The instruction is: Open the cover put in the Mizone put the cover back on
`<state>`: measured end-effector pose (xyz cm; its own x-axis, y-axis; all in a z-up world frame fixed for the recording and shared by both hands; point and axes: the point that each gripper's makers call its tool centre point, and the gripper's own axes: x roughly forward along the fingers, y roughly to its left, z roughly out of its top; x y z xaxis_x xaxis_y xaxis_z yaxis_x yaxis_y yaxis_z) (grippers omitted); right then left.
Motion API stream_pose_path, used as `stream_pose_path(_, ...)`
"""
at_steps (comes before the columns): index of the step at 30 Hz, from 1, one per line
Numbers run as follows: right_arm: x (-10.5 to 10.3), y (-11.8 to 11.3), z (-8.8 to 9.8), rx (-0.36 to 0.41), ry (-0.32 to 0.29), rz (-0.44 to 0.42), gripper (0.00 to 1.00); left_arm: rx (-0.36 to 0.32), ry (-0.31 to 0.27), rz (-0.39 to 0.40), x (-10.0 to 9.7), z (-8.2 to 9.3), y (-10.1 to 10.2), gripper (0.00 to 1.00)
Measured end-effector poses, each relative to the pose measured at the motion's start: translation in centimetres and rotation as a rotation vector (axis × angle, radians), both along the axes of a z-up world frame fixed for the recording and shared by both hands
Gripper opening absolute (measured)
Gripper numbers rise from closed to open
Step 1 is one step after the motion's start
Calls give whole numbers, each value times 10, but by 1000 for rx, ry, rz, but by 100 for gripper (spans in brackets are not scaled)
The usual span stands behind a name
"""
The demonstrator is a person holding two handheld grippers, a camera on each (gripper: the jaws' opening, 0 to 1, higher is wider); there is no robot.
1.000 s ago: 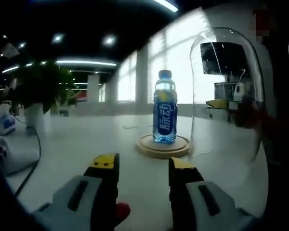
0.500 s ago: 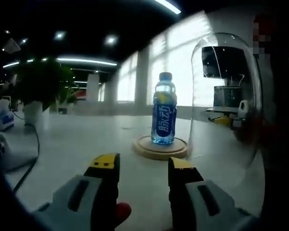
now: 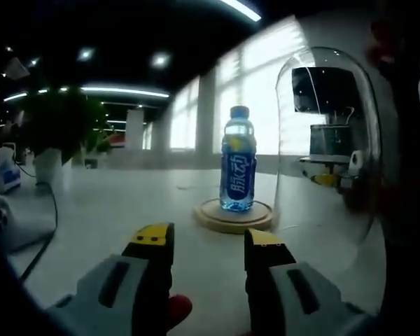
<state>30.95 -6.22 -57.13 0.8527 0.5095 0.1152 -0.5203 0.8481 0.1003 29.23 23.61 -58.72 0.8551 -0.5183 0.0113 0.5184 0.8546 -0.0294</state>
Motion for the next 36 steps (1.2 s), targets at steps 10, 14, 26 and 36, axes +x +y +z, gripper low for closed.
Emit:
stream_pose_path(10,1,0,-4,9,24,6,18,9,9,9,4,-3,3,33)
stream_pose_path(14,0,5,-6,-24,18,11,18,7,7,7,3,-3,3,33)
stream_pose_path(26,-2,7,-5,-19,27,17,18,2,3,3,1,-2,2,33)
stream_pose_path(36,-3,12,-6,-45,25,24,18,10,5,1,1,-3,1,33)
